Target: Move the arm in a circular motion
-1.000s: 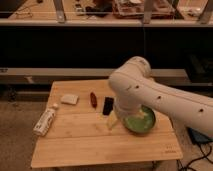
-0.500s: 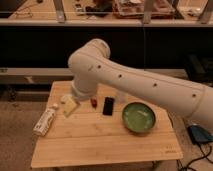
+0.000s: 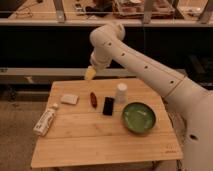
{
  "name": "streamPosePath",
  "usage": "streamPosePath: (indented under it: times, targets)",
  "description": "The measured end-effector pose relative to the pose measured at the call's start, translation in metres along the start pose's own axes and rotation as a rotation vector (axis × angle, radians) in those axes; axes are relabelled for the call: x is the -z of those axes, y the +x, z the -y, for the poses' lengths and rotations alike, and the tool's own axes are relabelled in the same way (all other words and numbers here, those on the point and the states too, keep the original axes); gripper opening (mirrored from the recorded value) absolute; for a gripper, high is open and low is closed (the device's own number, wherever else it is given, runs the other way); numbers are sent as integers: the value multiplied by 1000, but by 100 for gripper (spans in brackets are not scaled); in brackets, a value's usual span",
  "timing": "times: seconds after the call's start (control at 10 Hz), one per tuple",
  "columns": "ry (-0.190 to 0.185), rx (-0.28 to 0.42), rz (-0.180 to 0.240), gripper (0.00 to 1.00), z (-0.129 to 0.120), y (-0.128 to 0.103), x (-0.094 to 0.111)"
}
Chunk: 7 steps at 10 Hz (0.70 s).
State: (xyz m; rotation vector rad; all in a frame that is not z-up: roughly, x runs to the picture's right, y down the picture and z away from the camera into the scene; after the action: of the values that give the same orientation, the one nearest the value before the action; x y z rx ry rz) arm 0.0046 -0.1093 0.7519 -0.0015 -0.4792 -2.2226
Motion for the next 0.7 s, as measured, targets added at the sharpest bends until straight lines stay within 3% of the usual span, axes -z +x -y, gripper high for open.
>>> streamPosePath:
  times: [0.2, 0.3, 0.5, 0.7]
  targets:
    - [-68, -111, 80, 80, -66, -41, -23]
    - [-70, -188, 123, 80, -85, -67, -34]
    - [-14, -347, 211, 80, -90, -120, -46]
    - [26, -446, 252, 80, -81, -152, -40]
